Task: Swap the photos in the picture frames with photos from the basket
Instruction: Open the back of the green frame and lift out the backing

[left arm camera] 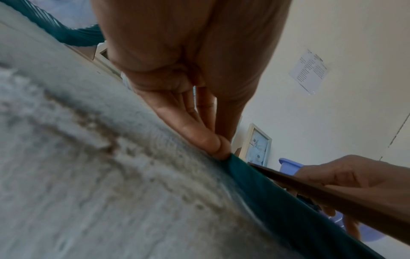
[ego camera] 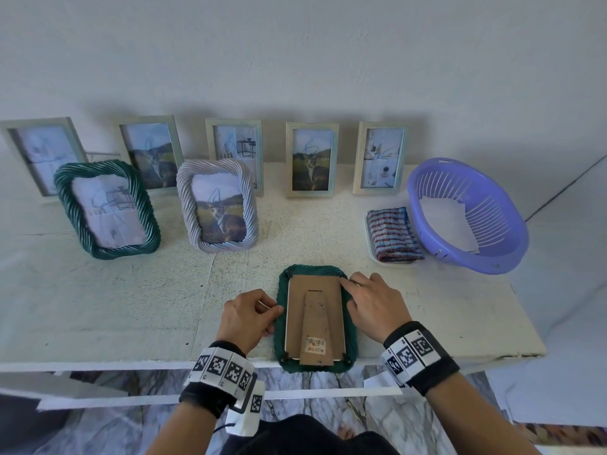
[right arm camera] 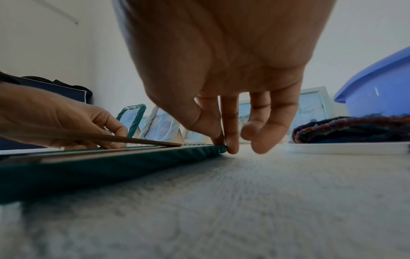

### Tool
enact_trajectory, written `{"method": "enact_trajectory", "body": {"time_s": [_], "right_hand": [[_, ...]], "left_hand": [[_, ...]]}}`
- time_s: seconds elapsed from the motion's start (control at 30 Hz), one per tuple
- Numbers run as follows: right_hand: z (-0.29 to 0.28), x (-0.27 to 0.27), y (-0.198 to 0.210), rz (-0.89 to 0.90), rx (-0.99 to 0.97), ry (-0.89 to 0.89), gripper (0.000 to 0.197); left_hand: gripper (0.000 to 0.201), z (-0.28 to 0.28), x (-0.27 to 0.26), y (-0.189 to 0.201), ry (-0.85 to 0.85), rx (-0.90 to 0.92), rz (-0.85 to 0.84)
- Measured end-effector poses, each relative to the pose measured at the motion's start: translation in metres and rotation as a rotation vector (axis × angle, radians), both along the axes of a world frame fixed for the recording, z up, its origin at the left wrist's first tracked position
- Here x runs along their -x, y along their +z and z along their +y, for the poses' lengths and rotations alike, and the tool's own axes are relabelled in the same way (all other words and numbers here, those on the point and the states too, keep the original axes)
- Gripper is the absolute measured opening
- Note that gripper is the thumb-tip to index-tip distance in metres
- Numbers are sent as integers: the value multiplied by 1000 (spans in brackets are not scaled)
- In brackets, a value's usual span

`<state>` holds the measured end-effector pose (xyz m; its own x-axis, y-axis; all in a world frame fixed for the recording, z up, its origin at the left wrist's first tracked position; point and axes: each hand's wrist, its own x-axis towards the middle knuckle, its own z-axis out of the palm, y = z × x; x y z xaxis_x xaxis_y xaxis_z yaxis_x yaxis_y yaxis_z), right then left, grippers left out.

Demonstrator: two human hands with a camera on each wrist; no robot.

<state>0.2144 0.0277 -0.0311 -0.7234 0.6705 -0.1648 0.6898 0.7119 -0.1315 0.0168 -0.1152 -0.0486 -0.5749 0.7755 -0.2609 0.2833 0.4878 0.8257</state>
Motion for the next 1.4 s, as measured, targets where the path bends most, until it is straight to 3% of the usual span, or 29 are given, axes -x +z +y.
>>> {"method": "enact_trajectory", "body": {"time_s": [0.1,0.27,0.43,0.63,0.8,1.13,1.17,1.3,1.4], "right_hand": [[-3,-2,-1,-6,6,-4,45],[-21,-5,-2,133,48,-27,46],[-36,-8,-10,178,65,68,46],[-41,-9,-12,204,58,68,47],[-44,-11,-11,177,52,71,47],[-44,-11,-16,164,-34,66,47],[-44,-12,-17,173,-32,64,47],[-48,-19,-19,253,70,43,48],[-48,-32,-19,313,150,64,36]], "left_hand": [[10,2,1,1,-26,15,-10],[16,10,7,10,-53,29,9],[25,42,22,9,-63,55,169],[34,75,23,15,-146,243,287],[29,80,24,18,-170,302,319],[11,67,29,20,-234,247,272],[14,62,27,21,-246,242,280],[57,31,2,23,-382,247,428],[79,8,-15,14,-448,205,444]]}}
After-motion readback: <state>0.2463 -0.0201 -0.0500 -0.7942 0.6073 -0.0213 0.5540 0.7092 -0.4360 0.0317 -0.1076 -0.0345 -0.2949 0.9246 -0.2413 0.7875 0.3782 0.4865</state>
